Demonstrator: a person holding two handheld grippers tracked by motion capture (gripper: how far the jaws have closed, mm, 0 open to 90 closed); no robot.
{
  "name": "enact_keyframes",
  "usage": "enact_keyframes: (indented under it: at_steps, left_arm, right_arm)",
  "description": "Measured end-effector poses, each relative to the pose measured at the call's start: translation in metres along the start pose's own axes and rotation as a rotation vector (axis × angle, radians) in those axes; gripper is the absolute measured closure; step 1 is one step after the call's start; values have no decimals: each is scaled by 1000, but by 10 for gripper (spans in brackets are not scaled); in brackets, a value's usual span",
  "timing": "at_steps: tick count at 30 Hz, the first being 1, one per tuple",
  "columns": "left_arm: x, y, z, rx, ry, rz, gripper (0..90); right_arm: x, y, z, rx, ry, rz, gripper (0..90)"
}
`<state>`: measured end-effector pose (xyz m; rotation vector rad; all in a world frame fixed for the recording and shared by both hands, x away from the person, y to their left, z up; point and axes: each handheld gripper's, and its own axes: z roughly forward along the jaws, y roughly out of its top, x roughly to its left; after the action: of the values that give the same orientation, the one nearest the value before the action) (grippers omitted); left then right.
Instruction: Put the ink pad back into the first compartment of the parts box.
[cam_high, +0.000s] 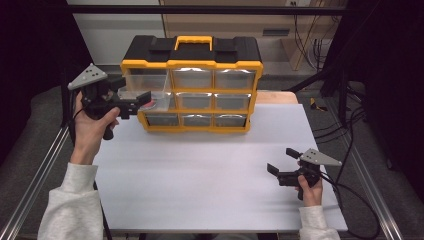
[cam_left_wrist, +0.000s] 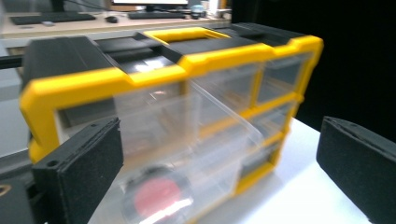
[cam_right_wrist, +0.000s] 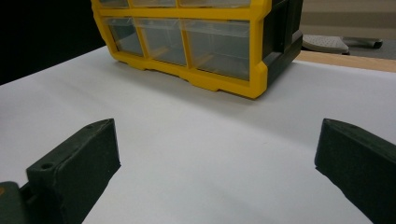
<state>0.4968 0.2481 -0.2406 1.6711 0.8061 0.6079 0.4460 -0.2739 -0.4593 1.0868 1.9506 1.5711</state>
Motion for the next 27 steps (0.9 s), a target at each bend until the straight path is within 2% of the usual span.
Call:
enact_keyframes:
  at_steps: [3, 5, 7, 9, 11, 12, 17, 18, 21, 23, 25, 26, 27]
  left_arm:
    - [-3, -10, -9, -20, -5, 4, 0]
    - [-6, -27, -18, -34, -24, -5, 0]
    - [-6, -33, -20, -31, -27, -3, 0]
    - [-7, -46, -23, -28, -23, -3, 0]
    - [-7, -59, -24, -25, -37, -10, 0]
    - [-8, -72, -23, -17, -48, -11, 0]
    - [-10, -108, -18, 6, -67, -26, 0]
    - [-10, -108, -18, 6, -67, -26, 0]
    - [-9, -135, -12, 28, -80, -49, 0]
    - [-8, -141, -10, 34, -81, -52, 0]
    - [-8, -149, -7, 67, -83, -48, 0]
    - [-9, -152, -6, 76, -71, -35, 0]
    - [-9, -155, -6, 73, -68, -40, 0]
  right_arm:
    - [0, 0, 0, -1, 1, 1, 4]
    - [0, 0, 0, -2, 0, 3, 4]
    - [0, 0, 0, -2, 1, 3, 4]
    - [0, 0, 0, -1, 1, 5, 4]
    - [1, 0, 0, 0, 2, 6, 4]
    - [1, 0, 0, 1, 1, 6, 4]
    - [1, 0, 0, 1, 1, 6, 4]
    - [1, 0, 0, 1, 1, 6, 4]
    - [1, -1, 1, 1, 1, 6, 4]
    - [1, -1, 1, 3, 2, 7, 4]
    - [1, -1, 1, 3, 1, 6, 4]
    - [1, -1, 1, 3, 2, 6, 4]
    - [1, -1, 1, 4, 3, 5, 4]
